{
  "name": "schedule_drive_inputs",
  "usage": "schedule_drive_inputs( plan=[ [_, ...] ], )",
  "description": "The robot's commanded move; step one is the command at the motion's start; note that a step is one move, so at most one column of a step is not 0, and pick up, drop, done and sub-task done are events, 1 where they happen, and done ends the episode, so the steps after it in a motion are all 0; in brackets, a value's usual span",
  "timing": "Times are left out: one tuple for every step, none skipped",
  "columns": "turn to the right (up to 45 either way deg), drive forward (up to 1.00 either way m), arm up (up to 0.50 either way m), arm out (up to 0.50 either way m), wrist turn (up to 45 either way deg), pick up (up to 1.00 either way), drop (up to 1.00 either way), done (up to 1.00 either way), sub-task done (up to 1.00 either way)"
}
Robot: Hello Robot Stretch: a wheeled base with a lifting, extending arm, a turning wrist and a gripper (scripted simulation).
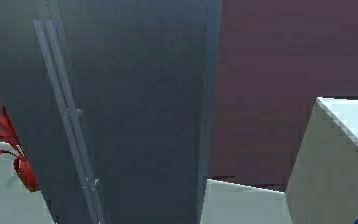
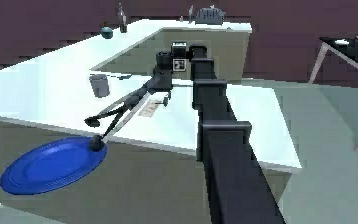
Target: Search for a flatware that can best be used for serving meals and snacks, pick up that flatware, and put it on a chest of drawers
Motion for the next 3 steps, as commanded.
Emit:
schedule_drive_inputs(
  plan=[
    [0.0, 0.0, 0.0, 0.0, -12.0, 0.0, 0.0, 0.0, 0.0],
    [0.0, 0.0, 0.0, -0.38, 0.0, 0.0, 0.0, 0.0, 0.0],
    [-45.0, 0.0, 0.0, 0.0, 0.0, 0.0, 0.0, 0.0, 0.0]
  ],
)
